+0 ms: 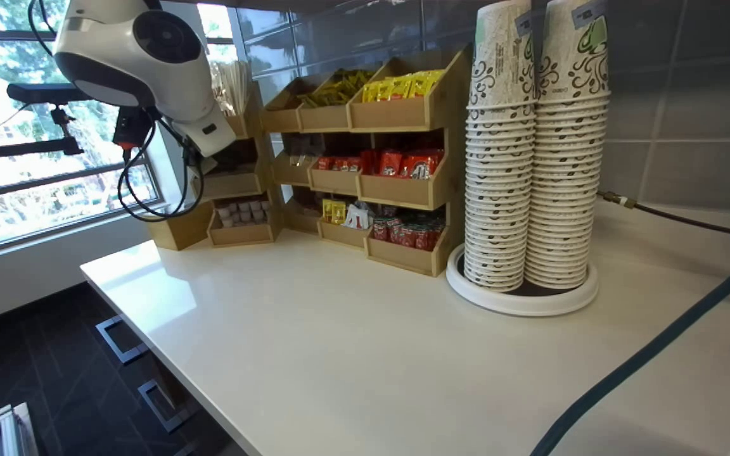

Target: Remove the brown object from the first left rack

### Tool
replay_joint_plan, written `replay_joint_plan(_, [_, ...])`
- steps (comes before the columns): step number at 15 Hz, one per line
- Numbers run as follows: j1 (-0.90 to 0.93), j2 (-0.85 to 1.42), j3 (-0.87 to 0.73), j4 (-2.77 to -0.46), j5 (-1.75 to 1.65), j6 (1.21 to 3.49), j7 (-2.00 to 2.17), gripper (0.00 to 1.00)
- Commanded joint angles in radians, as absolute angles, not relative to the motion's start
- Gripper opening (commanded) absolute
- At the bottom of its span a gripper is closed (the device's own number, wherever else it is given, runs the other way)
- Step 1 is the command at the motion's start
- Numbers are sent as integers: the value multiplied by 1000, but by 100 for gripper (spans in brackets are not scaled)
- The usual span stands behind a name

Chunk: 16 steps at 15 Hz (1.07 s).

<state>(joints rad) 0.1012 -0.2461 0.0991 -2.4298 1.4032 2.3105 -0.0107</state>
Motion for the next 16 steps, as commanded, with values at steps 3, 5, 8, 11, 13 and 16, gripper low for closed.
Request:
replay_joint_plan(3, [54, -392, 74, -2535, 1263, 2203, 29, 0])
replay_joint_plan(5, [22, -430, 81, -2576, 1144, 2211, 110, 0])
replay_joint_plan(8, [-23, -477, 87, -2621, 964, 2202, 231, 0])
replay_joint_plan(11, [-61, -494, 88, -2640, 775, 2162, 346, 0])
replay_joint_plan(13, [-78, -492, 87, -2638, 663, 2112, 410, 0])
replay_joint_plan(16, [-87, -477, 91, -2633, 550, 2105, 470, 0])
